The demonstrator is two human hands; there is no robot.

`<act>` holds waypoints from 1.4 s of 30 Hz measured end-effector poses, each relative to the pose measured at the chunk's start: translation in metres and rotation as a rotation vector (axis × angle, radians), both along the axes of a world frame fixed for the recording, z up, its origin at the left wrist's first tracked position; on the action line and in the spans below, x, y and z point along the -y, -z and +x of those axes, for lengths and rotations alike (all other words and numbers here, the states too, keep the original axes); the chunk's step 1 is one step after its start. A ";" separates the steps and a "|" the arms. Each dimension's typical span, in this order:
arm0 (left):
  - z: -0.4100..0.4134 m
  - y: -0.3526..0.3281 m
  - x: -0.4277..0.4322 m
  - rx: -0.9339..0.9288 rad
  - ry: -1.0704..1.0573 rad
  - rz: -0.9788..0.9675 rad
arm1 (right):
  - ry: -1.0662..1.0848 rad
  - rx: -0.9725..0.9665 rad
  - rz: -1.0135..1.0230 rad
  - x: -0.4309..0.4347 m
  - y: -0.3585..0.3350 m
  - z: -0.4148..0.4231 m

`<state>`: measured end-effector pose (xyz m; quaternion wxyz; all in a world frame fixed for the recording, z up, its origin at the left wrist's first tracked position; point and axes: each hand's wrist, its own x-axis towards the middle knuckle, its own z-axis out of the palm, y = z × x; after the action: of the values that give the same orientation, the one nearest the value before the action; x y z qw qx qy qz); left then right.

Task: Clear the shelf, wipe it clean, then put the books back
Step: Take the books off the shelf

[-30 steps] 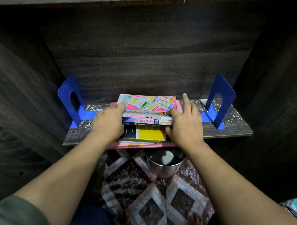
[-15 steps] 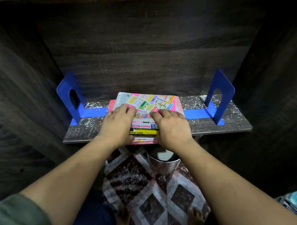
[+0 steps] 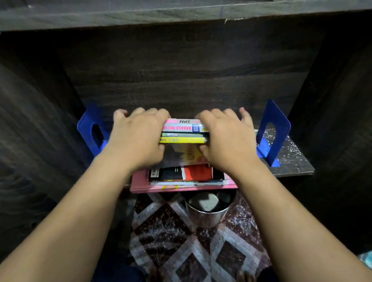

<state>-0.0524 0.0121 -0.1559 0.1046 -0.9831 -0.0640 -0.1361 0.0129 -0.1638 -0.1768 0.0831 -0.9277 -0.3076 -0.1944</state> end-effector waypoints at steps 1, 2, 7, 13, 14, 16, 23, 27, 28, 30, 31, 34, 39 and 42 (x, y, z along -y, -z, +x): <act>0.001 -0.001 0.001 -0.028 -0.014 -0.016 | 0.000 -0.048 -0.032 0.000 -0.004 0.002; 0.003 0.003 0.003 -0.067 -0.021 -0.031 | 0.001 -0.091 -0.058 0.000 -0.004 0.004; 0.022 0.034 0.005 -0.118 -0.035 -0.020 | 0.035 -0.243 -0.113 -0.005 0.013 0.008; 0.012 0.040 0.011 0.007 0.026 0.024 | 0.039 -0.221 -0.162 -0.009 0.014 -0.003; 0.007 0.039 0.014 0.036 0.047 0.061 | 0.030 -0.214 -0.169 -0.009 0.012 -0.007; -0.002 0.033 0.023 0.107 0.076 0.112 | 0.003 -0.205 -0.156 -0.004 0.005 -0.015; -0.038 -0.006 0.116 0.253 0.315 0.159 | 0.058 -0.315 0.023 0.086 -0.023 -0.070; -0.041 0.001 0.196 0.130 0.571 0.169 | 0.225 -0.353 0.066 0.173 -0.005 -0.109; -0.041 0.008 0.217 0.106 0.633 0.167 | 0.269 -0.375 0.074 0.194 0.003 -0.118; -0.043 0.025 0.260 0.079 0.739 0.170 | 0.352 -0.433 0.099 0.235 0.021 -0.136; -0.044 0.034 0.280 0.060 0.785 0.170 | 0.390 -0.455 0.119 0.254 0.031 -0.144; -0.042 0.064 0.331 -0.013 0.921 0.148 | 0.499 -0.503 0.189 0.301 0.062 -0.162; -0.023 0.104 0.394 -0.373 1.108 0.152 | 0.656 -0.576 0.230 0.355 0.131 -0.175; -0.002 0.117 0.422 -0.472 1.183 0.390 | 0.759 -0.669 0.215 0.377 0.188 -0.182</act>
<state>-0.0546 -0.4099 -0.2733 0.1994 -0.8190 0.5366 0.0394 -0.1688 -0.5404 -0.3646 0.1954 -0.9717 0.1155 0.0659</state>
